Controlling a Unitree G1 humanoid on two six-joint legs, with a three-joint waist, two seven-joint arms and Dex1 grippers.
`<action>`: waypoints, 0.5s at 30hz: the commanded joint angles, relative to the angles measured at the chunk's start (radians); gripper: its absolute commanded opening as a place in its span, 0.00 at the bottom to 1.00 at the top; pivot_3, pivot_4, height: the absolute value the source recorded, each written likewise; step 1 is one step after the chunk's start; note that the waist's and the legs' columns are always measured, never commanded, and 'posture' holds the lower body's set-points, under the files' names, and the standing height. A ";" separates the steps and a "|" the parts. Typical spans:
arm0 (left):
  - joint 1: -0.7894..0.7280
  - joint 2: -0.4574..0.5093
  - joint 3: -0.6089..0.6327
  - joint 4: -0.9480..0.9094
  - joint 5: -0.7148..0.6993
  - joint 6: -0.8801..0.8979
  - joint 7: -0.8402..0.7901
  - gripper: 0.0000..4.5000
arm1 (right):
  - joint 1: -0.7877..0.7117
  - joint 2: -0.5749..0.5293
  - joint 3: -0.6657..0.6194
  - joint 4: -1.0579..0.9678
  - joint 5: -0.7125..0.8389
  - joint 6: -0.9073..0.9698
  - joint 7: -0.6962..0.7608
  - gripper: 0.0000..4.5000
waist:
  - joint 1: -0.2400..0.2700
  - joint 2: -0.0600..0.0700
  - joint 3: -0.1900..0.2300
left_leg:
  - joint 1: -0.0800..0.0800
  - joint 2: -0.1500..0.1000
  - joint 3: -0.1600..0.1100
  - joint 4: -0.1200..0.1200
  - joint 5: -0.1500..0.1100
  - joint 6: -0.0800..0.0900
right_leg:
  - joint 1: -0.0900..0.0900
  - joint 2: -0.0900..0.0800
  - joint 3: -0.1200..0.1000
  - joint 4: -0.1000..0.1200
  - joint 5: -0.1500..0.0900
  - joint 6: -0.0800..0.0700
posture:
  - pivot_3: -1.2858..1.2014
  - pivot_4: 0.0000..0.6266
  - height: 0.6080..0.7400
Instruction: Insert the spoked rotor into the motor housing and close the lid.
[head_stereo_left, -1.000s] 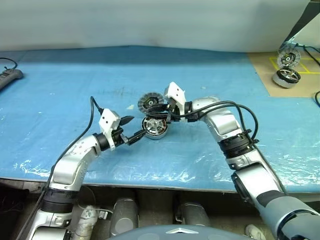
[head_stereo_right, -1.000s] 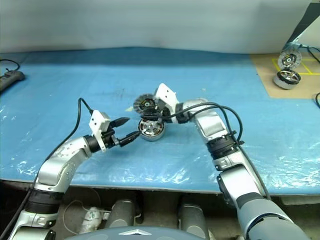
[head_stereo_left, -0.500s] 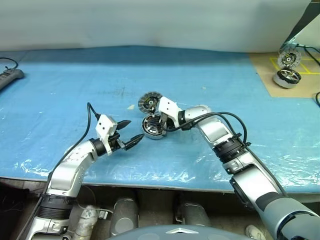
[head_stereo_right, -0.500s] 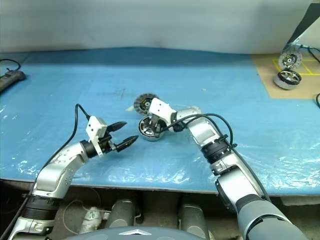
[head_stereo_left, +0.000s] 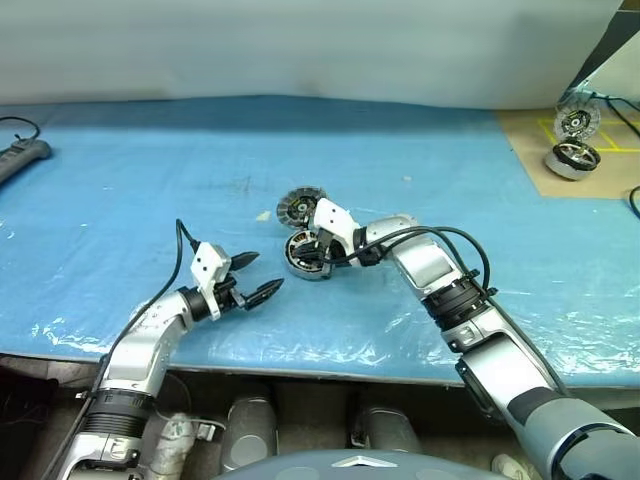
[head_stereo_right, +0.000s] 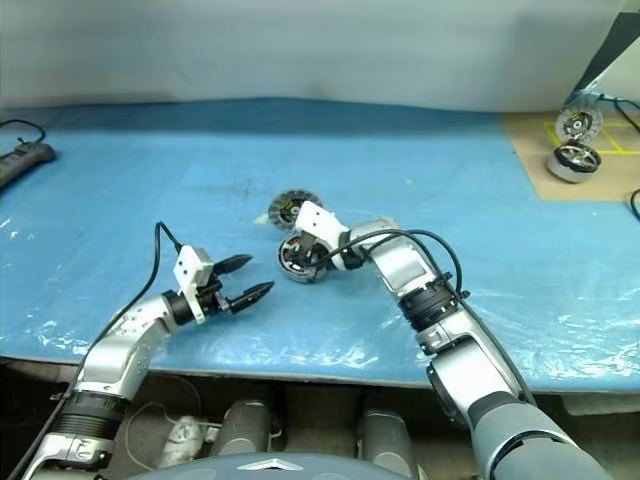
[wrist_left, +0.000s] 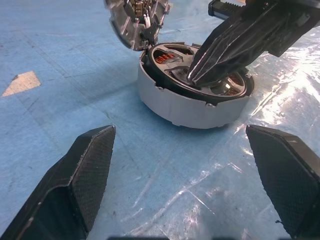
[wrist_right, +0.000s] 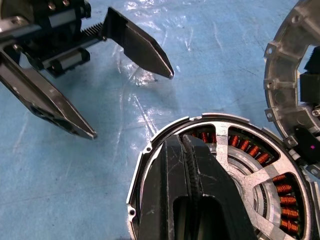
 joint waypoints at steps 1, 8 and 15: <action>-0.016 0.002 -0.003 -0.020 0.001 -0.018 -0.017 1.00 | -0.047 0.011 0.006 0.059 -0.020 -0.044 -0.014 0.00 | -0.002 0.000 0.000 | -0.003 0.000 0.000 0.000 0.001 -0.001 | -0.003 0.000 0.000 0.001 0.000 0.000 | 0.52 0.24 1.00; -0.025 0.010 0.001 -0.066 -0.006 0.022 -0.002 1.00 | -0.147 0.072 -0.068 0.217 0.018 -0.034 -0.071 0.00 | -0.006 0.000 0.000 | -0.004 0.001 0.000 0.002 0.000 0.001 | -0.004 0.000 -0.001 0.002 0.000 -0.001 | 0.52 0.24 1.00; -0.013 0.002 -0.009 -0.119 -0.008 0.064 0.020 1.00 | -0.234 0.085 -0.144 0.250 0.095 0.021 -0.015 0.00 | -0.003 0.000 0.001 | -0.005 0.001 0.000 0.001 0.000 0.000 | -0.005 0.000 -0.001 0.002 0.000 -0.001 | 0.52 0.24 1.00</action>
